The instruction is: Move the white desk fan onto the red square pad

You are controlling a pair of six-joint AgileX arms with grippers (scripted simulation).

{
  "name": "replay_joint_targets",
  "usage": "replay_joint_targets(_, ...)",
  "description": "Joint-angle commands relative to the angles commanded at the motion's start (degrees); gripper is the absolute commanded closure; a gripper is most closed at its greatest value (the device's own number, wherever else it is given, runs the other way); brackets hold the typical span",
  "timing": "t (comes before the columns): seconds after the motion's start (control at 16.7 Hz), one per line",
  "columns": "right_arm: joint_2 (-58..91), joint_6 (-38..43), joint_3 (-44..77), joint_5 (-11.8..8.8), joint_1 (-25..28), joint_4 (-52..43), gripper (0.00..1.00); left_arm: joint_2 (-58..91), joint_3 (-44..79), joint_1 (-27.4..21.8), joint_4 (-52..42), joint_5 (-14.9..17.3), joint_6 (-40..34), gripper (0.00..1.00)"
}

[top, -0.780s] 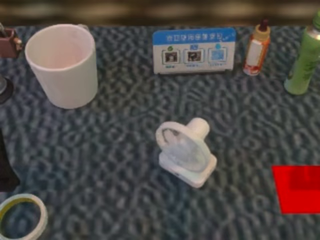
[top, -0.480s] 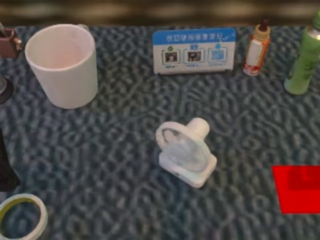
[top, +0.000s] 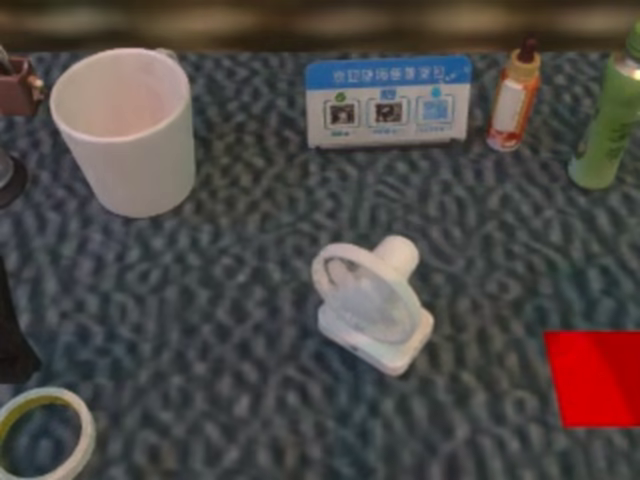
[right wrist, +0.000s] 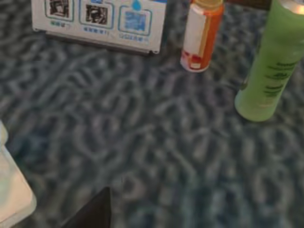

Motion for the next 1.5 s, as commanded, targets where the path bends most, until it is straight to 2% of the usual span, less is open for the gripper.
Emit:
replay_joint_targets(0.54,55.54,-3.78,54.97,-0.24,18.04,-34.25,0.0,0.0,0.0,0.0,0.0,0.0,0.0,0.0)
replay_joint_targets(0.78,74.62,-5.33,73.38,-0.25,24.4,-46.88,0.0,0.0,0.0,0.0,0.0,0.0,0.0,0.0)
replay_joint_targets(1.08,87.29,-6.54,84.49,-0.19,28.84,-56.31,0.0,0.0,0.0,0.0,0.0,0.0,0.0,0.0)
replay_joint_targets(1.5,88.15,-6.64,84.92,-0.18,28.97,-56.75,0.0,0.0,0.0,0.0,0.0,0.0,0.0,0.0)
